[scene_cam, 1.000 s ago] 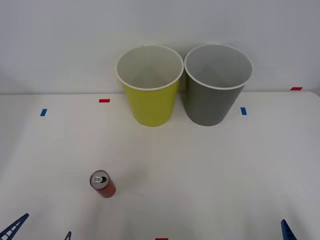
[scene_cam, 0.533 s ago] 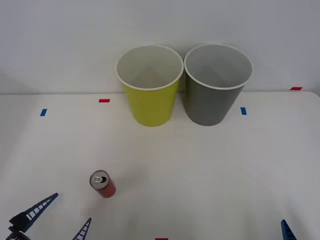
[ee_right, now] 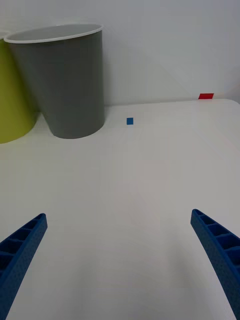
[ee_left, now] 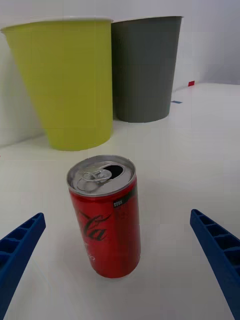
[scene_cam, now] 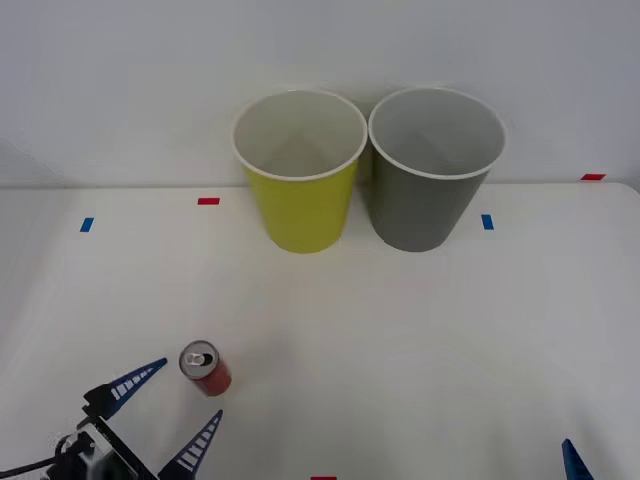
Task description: Put cans in the gray bin and PET bottles in the light green bin.
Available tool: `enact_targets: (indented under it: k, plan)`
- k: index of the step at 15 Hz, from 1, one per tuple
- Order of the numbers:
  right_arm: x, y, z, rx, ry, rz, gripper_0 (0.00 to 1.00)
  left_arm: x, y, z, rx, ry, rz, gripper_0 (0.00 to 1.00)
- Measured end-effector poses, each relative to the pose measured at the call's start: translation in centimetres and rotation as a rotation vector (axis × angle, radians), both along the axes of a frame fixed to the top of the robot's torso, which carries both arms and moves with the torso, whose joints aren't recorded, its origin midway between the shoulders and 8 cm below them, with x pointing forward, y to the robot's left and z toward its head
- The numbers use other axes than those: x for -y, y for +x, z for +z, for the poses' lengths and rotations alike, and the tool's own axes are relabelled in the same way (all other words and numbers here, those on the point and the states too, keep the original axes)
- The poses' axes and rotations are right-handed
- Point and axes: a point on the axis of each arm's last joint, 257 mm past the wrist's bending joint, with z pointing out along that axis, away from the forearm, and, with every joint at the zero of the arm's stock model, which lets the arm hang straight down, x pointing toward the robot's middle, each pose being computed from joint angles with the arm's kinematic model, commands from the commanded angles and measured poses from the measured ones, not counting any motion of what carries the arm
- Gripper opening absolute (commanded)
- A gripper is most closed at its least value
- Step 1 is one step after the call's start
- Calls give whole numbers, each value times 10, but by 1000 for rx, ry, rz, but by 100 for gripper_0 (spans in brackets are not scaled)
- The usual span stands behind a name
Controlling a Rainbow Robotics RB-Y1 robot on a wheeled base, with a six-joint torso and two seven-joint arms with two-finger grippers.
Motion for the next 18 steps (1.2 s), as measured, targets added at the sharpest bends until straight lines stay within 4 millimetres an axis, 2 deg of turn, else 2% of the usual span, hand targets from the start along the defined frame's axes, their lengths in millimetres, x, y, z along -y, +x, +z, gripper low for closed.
enact_targets:
  k: [4,10,18]
  plan:
    - [0,0,0,0,0,0,100,9,14,1,4,-15,-19,100]
    - [0,0,0,0,0,0,100,12,32,-6,-11,-10,-19,100]
    - [0,0,0,0,0,0,100,27,47,1,4,-29,-25,100]
